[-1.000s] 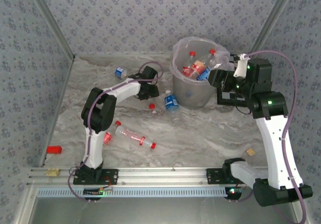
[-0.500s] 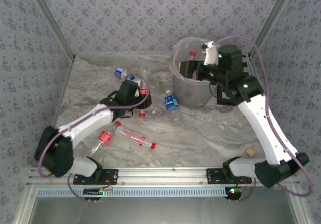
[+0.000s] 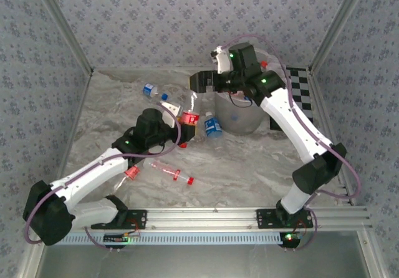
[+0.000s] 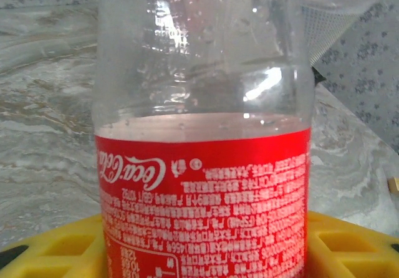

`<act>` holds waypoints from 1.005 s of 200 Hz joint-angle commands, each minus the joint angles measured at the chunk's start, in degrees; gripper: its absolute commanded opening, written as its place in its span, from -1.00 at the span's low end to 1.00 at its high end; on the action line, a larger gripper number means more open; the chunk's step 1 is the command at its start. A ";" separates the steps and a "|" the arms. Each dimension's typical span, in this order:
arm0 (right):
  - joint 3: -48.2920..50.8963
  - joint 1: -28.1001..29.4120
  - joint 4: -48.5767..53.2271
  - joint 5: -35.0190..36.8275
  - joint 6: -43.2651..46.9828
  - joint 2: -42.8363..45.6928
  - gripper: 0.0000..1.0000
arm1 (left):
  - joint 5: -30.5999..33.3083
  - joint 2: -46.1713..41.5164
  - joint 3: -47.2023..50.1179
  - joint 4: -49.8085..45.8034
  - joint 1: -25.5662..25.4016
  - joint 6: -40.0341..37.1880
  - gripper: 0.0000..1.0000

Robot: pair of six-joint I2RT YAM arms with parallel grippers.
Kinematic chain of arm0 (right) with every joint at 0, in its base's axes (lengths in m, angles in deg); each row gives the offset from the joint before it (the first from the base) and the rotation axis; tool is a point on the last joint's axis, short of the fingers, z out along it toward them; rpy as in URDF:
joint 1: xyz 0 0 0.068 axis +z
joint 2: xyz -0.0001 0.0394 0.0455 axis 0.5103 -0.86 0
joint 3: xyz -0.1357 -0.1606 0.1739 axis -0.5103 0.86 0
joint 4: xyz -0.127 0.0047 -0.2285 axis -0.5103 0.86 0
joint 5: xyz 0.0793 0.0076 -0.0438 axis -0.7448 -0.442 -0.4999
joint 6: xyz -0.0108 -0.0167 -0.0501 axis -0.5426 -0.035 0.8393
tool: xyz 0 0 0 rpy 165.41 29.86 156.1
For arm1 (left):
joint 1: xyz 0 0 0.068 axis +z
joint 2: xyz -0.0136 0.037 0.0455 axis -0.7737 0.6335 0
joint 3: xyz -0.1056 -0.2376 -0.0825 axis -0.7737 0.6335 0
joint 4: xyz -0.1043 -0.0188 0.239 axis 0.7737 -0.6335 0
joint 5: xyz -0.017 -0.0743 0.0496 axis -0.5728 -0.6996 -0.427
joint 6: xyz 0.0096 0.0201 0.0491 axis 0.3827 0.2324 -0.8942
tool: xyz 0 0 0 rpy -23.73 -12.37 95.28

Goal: Put the plastic bottles in the bin

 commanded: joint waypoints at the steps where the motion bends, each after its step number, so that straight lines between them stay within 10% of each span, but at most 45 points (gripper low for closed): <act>1: -3.03 0.17 3.91 -2.76 1.37 -1.56 0.97 | -2.07 0.37 -3.30 3.03 -0.78 -2.88 -0.57; 94: -6.84 -1.25 6.54 -5.64 1.93 -3.37 0.09 | -0.16 2.22 -8.54 -0.15 -1.01 -3.47 -0.53; 106: -7.56 -1.68 5.94 -4.51 2.49 -2.55 0.05 | 0.24 2.20 -9.16 -0.98 -1.04 -2.96 -0.29; 135: -11.06 -4.22 4.98 -0.73 3.19 -0.07 -0.04 | 1.81 1.14 -10.14 -3.03 -0.96 -0.89 0.97; 201: -7.35 -20.92 -11.50 8.05 1.84 7.04 -0.24 | 13.50 -3.95 -10.47 -20.51 2.04 9.45 0.99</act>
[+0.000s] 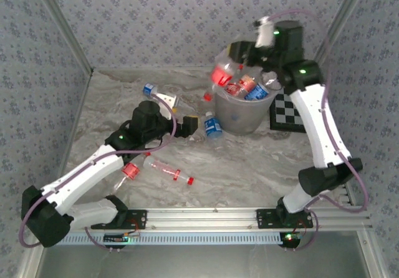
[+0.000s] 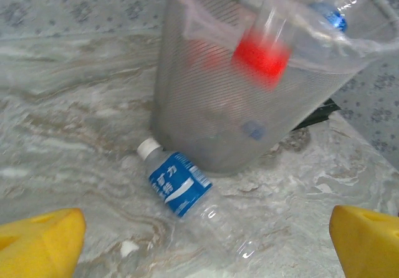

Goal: Put the plastic bottles in the bin

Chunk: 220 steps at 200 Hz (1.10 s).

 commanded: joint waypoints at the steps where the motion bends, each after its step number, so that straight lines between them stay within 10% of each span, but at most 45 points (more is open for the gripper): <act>1: 1.81 -5.33 -10.31 4.03 -0.59 2.18 -0.25 | 5.56 -1.94 -1.71 -9.99 2.21 6.77 0.99; 63: 5.22 -10.65 -19.43 10.92 -2.00 -1.36 -0.39 | 6.85 -7.25 4.09 -16.15 4.06 14.80 0.85; 220: -7.93 -5.11 5.48 14.33 4.32 -25.66 -0.38 | 2.36 -8.95 7.32 -20.69 4.94 17.48 0.80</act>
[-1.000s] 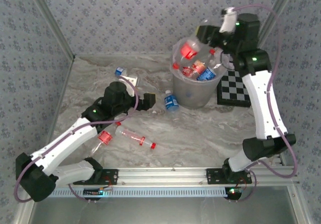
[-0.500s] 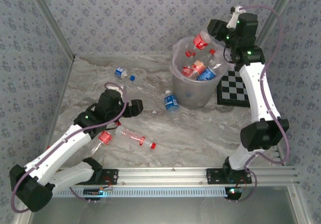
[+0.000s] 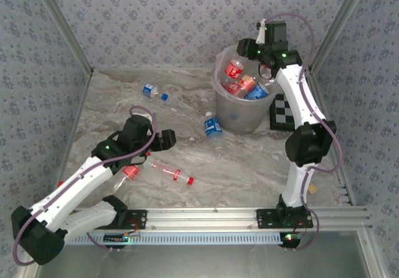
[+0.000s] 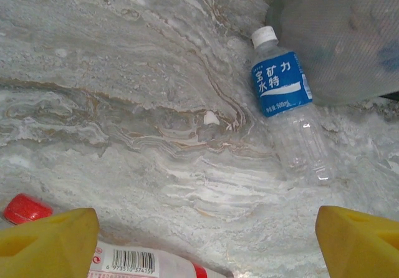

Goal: Put the plastic bottles in the bin

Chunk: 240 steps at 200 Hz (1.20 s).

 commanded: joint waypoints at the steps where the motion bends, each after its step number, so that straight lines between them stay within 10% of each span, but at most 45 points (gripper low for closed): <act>1: -1.68 -0.13 8.88 3.29 3.41 -4.11 -0.37 | -1.92 -0.30 0.82 0.91 0.77 0.75 0.80; 78: 5.13 1.99 6.60 5.88 0.91 -4.96 -0.32 | -3.32 0.76 1.36 1.87 2.25 0.67 0.80; 169: -2.38 2.64 14.07 12.14 5.50 6.05 0.70 | -2.43 2.71 -1.04 -1.88 3.33 -0.23 0.82; 201: -2.51 2.50 15.58 12.28 6.26 5.95 0.58 | -2.38 3.51 -2.41 -5.04 3.36 1.13 0.82; 240: -2.25 2.97 15.25 9.92 5.83 3.44 -0.03 | -4.61 2.68 -1.37 -7.31 2.65 5.72 0.81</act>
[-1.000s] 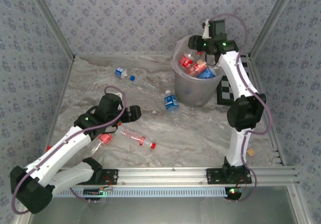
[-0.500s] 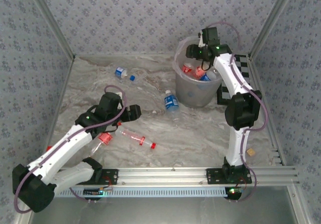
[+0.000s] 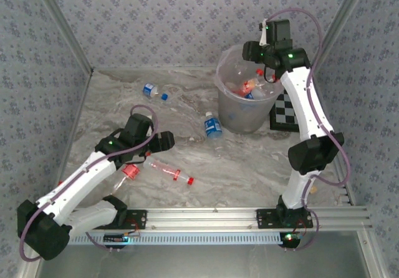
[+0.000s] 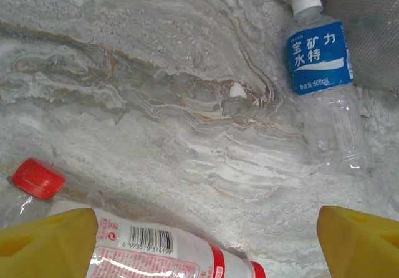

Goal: Put the plastic bottles in the bin

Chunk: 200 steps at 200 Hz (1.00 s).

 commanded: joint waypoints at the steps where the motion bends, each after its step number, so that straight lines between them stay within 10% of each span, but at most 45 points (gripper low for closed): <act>1: 0.05 0.38 2.17 -0.98 0.41 -2.76 -0.04 | -1.33 -0.86 -1.25 -3.47 -0.36 3.91 0.81; 86: 11.92 -0.37 -2.80 -1.89 -0.29 9.95 0.54 | 9.34 0.49 2.58 -11.17 -19.03 46.56 0.83; 200: 23.31 -4.42 -5.19 -5.79 -1.92 26.49 0.66 | 2.32 18.52 8.17 10.65 -22.16 55.49 0.86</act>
